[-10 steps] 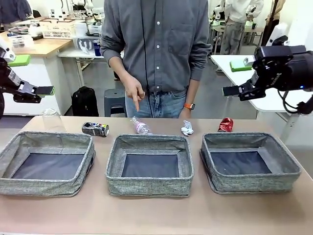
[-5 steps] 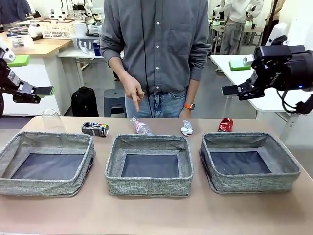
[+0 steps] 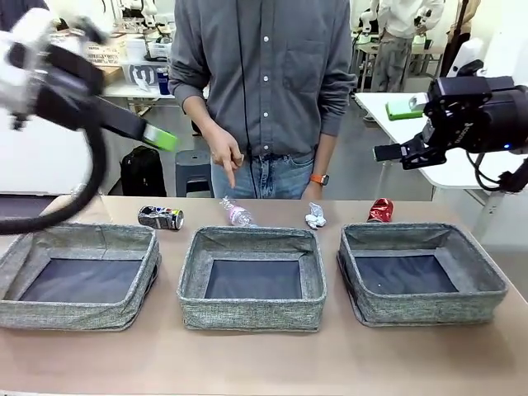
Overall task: Sort the waste into the appropriate baskets.
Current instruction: Pick up the waste item pointed out by the person.
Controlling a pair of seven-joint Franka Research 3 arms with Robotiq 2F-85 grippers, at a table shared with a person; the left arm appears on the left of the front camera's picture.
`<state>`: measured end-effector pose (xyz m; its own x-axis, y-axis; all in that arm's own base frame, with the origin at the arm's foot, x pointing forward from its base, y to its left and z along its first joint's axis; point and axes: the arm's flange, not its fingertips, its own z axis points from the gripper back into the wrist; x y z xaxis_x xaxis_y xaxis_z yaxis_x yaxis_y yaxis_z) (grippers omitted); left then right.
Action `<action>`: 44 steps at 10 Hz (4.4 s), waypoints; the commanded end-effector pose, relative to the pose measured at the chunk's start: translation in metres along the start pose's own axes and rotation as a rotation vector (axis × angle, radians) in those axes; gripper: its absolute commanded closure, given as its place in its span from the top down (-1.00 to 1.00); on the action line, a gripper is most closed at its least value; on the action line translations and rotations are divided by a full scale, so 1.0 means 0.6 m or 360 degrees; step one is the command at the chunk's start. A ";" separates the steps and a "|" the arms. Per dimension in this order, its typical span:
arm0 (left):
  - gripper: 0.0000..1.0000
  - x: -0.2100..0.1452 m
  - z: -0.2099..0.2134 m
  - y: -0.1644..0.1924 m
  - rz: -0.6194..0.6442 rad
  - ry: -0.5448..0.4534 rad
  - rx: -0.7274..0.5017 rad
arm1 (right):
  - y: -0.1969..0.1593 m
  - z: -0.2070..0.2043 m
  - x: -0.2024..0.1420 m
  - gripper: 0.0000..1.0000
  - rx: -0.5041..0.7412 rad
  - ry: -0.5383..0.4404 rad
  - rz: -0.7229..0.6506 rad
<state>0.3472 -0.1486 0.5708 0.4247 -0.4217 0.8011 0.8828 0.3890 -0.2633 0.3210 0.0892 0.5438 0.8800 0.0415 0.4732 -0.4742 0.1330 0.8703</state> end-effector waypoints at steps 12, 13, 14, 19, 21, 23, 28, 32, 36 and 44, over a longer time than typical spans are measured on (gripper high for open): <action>1.00 0.110 -0.300 0.171 0.0817 0.0539 0.0619 | -0.003 -0.003 0.002 1.00 0.0034 -0.0021 0.0045; 1.00 0.117 -0.325 0.189 0.0926 0.0519 0.0636 | -0.003 -0.003 0.002 1.00 0.0034 -0.0021 0.0045; 1.00 0.120 -0.355 0.204 0.1089 0.0513 0.0786 | -0.003 -0.003 0.002 1.00 0.0034 -0.0021 0.0045; 1.00 0.066 -0.346 0.242 0.1205 0.0541 0.1140 | -0.003 -0.003 0.002 1.00 0.0034 -0.0021 0.0045; 1.00 0.072 -0.375 0.238 0.1443 0.0627 0.1191 | -0.003 -0.003 0.002 1.00 0.0034 -0.0021 0.0045; 1.00 0.084 -0.417 0.258 0.1613 0.0671 0.1204 | -0.003 -0.003 0.002 1.00 0.0034 -0.0021 0.0045; 1.00 0.079 -0.456 0.259 0.1667 0.0619 0.1135 | -0.003 -0.003 0.002 1.00 0.0034 -0.0021 0.0045; 1.00 0.082 -0.490 0.303 0.1796 0.0653 0.1142 | -0.003 -0.003 0.002 1.00 0.0034 -0.0021 0.0045; 1.00 0.067 -0.526 0.344 0.1792 0.0667 0.1119 | -0.003 -0.003 0.002 1.00 0.0034 -0.0021 0.0045; 1.00 -0.006 -0.566 0.387 0.1843 0.0491 0.1298 | -0.003 -0.003 0.002 1.00 0.0034 -0.0021 0.0045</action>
<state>0.6243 -0.3360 0.3282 0.9425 0.2963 0.1545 -0.2571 0.9383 -0.2314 0.3212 0.0890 0.5432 0.8795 0.0425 0.4739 -0.4751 0.1346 0.8696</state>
